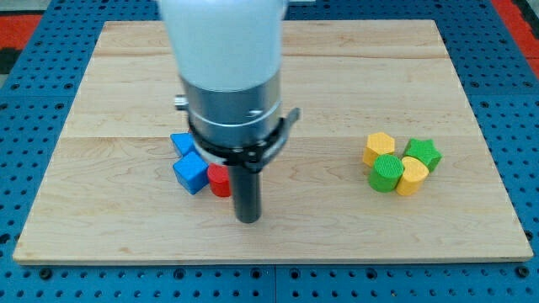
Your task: Move the blue cube along with blue triangle and red star slightly up and right
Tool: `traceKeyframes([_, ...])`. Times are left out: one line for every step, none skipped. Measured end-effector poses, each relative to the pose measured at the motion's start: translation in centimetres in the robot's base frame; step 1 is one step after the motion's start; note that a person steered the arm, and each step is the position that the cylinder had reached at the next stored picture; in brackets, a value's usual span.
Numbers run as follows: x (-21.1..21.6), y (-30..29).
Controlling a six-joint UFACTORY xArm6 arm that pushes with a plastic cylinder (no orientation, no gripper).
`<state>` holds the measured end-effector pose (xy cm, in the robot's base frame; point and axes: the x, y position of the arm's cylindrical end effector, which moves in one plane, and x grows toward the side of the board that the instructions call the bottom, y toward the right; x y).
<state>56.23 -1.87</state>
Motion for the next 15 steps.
traceKeyframes([-0.1, -1.2])
traceKeyframes([-1.2, -3.9])
traceKeyframes([-2.0, -6.4])
traceKeyframes([-3.5, -7.6])
traceKeyframes([-3.7, -11.2])
traceKeyframes([-3.7, -15.4])
traceKeyframes([-4.0, -17.0])
traceKeyframes([-4.1, -15.3])
traceKeyframes([-5.2, -14.7])
traceKeyframes([-6.4, -13.4])
traceKeyframes([-7.9, -12.3])
traceKeyframes([-9.0, -11.1])
traceKeyframes([-9.0, -11.1])
traceKeyframes([-8.7, -10.9])
traceKeyframes([-6.2, -11.5])
